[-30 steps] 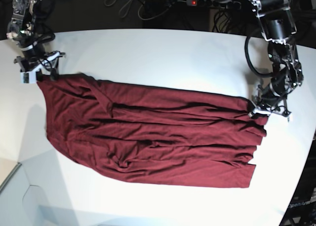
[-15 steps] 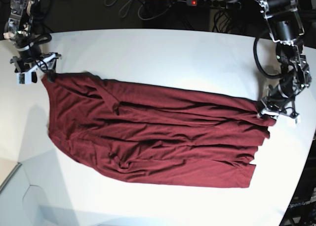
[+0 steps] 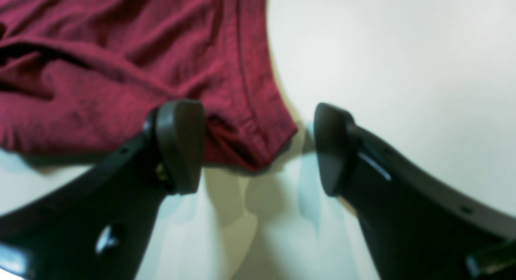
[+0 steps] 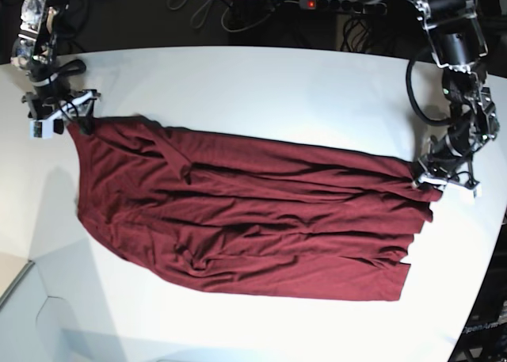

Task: Layout the t-shirt on the table in an organized manner, then fold the t-shirt properly
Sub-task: 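Hold both shirt corners and pull them apart to stretch the edge, then pull both held corners away from the shirt body, unfolding it flat, then release both corners and move both grippers along the shirt sides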

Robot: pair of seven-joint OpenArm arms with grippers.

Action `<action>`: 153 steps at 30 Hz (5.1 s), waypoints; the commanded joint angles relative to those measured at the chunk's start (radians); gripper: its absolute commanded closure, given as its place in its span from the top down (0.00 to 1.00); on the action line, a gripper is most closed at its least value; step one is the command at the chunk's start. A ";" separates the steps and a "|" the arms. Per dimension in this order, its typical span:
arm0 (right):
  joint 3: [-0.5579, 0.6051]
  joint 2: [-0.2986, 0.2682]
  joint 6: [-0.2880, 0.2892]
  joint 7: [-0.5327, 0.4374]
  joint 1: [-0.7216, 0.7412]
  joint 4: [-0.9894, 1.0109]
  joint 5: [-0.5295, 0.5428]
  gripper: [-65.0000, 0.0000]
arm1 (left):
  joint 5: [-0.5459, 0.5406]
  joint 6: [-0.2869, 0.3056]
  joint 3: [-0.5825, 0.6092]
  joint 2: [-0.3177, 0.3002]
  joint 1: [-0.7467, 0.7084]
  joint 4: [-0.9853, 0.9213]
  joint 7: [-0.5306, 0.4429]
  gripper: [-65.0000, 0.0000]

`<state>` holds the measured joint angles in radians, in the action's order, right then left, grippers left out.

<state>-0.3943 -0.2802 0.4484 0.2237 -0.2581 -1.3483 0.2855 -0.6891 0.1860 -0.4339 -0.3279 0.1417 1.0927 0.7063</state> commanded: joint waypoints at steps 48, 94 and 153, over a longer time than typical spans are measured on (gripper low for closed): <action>-0.010 -0.066 0.005 -0.020 -0.326 -0.118 0.004 0.00 | -0.022 0.005 -0.176 -0.060 -0.509 0.436 0.118 0.00; -0.217 0.006 0.096 -0.010 -0.272 -0.118 0.005 0.48 | -0.022 0.007 -0.253 -0.017 -0.508 0.453 0.163 0.52; -0.090 0.095 0.148 -0.010 0.197 -0.119 -0.248 0.69 | 0.449 0.004 0.286 -0.009 0.490 -0.636 -0.524 0.52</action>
<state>-0.4793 -0.1692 0.5911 0.2398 -0.0723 -1.4483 0.0292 -0.2390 0.1856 -0.1482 -0.3244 0.5961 0.4450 0.2047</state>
